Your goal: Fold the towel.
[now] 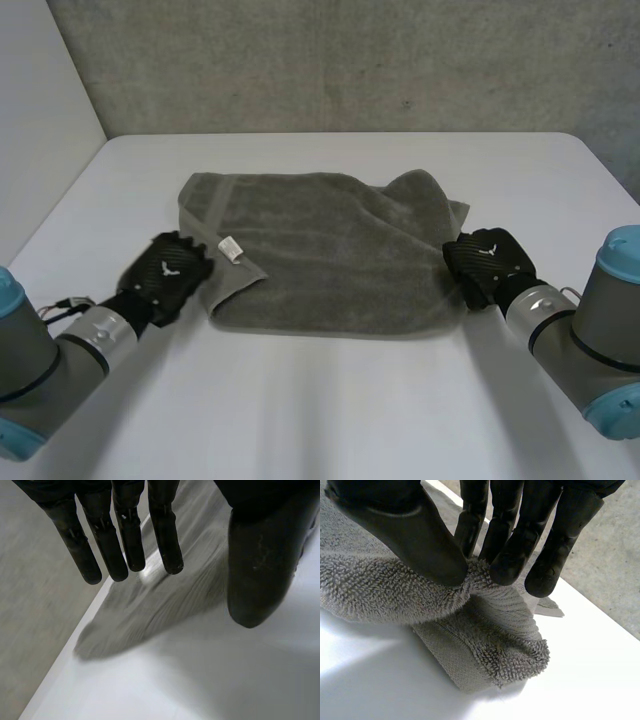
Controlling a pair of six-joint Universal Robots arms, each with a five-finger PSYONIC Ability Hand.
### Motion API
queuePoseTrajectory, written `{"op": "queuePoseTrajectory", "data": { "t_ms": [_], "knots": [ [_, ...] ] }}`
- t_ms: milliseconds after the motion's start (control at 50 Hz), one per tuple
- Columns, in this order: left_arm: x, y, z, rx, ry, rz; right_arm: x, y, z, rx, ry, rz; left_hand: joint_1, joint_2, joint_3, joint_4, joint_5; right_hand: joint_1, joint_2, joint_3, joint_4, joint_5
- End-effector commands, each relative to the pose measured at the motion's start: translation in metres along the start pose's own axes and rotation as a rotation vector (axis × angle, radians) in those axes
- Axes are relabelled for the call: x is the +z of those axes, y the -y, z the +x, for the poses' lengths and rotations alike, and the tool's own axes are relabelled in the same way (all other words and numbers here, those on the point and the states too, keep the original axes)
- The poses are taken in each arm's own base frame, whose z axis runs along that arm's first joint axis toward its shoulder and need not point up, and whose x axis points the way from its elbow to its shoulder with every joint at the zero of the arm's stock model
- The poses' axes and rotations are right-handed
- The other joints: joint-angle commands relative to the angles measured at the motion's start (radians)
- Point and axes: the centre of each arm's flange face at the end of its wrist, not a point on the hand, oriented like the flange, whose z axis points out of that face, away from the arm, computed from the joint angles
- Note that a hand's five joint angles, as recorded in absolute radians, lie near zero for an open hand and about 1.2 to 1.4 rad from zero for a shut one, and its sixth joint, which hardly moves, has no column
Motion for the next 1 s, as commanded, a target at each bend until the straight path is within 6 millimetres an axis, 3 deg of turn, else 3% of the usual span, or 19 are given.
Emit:
{"op": "queuePoseTrajectory", "data": {
  "t_ms": [20,420,840,1000],
  "knots": [
    [-0.005,0.013,0.018,0.001,-0.125,0.096,-0.001,0.000,-0.002,0.000,0.005,-0.002,0.026,0.002,0.001,0.001,0.025,0.078,0.137,0.073,0.063,0.078],
    [0.002,0.004,0.022,0.106,-0.140,0.091,-0.001,0.000,-0.002,0.001,0.005,-0.006,0.082,0.058,0.057,0.057,0.081,0.078,0.137,0.073,0.063,0.078],
    [0.005,-0.007,0.040,0.231,-0.212,0.065,-0.002,-0.001,-0.003,0.000,0.007,-0.010,0.073,0.049,0.048,0.048,0.073,0.078,0.137,0.073,0.063,0.078],
    [0.008,-0.007,0.041,0.238,-0.213,0.074,-0.003,-0.002,-0.004,0.002,0.008,-0.014,0.340,0.316,0.315,0.315,0.340,0.078,0.137,0.073,0.063,0.078]
  ]
}}
